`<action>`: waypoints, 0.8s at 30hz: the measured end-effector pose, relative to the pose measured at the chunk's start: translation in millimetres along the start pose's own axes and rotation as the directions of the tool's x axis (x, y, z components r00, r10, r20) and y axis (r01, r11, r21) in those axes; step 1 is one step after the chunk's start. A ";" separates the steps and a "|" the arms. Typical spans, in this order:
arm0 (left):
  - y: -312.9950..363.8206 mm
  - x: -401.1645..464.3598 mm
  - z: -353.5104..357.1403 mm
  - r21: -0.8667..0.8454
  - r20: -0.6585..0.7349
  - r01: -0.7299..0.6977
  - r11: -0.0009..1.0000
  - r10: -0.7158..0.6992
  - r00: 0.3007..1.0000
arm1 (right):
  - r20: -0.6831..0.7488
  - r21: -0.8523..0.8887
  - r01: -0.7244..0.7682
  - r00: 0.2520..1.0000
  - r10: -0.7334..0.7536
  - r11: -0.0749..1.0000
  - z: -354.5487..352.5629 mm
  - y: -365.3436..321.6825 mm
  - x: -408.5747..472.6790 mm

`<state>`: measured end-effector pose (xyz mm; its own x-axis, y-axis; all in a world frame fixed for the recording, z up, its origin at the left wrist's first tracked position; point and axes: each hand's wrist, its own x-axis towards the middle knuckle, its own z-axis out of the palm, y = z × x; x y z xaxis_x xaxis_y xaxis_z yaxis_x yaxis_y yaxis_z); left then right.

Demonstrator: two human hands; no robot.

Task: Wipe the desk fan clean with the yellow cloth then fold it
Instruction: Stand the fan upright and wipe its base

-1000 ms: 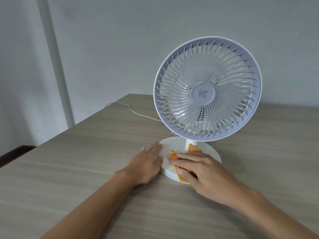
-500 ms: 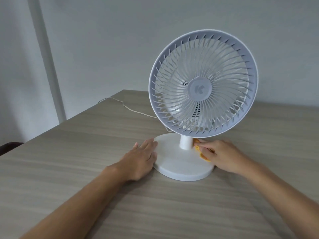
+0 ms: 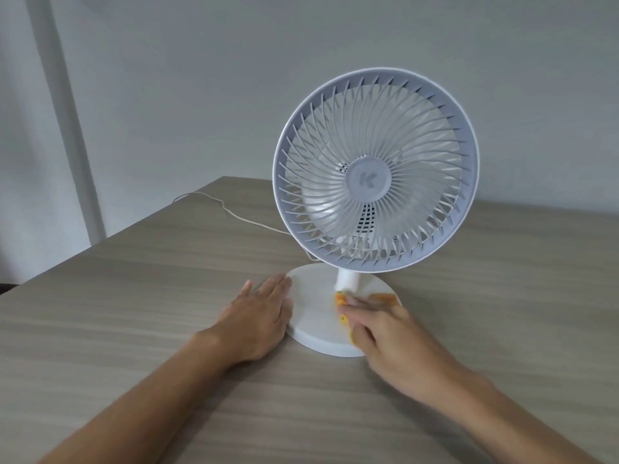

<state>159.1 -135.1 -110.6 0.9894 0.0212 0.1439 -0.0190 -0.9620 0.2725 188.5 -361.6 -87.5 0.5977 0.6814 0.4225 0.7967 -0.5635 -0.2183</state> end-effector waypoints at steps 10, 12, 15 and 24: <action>-0.7 1.7 -0.4 -0.063 0.034 0.024 0.998 -0.022 0.999 | 0.023 0.107 0.141 0.989 -0.144 0.984 9.0 11.3 -17.1; 0.0 1.3 -0.8 -0.066 0.036 0.022 0.998 -0.020 0.999 | 0.006 0.143 0.094 0.995 -0.096 0.985 5.4 26.6 -19.2; 1.0 0.3 -3.5 -0.087 0.047 0.018 0.996 -0.014 0.999 | -0.037 0.151 -0.028 0.999 0.034 0.988 -1.1 51.4 -13.5; -0.3 -0.2 0.2 -0.086 0.052 0.036 0.996 -0.032 0.998 | 0.089 0.039 -0.384 0.921 0.379 0.923 9.3 81.6 59.7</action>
<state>158.9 -134.9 -110.9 0.9956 0.0375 0.0859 0.0042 -0.9336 0.3584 290.1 -362.6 -88.2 0.8605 0.4555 0.2280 0.5094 -0.7631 -0.3977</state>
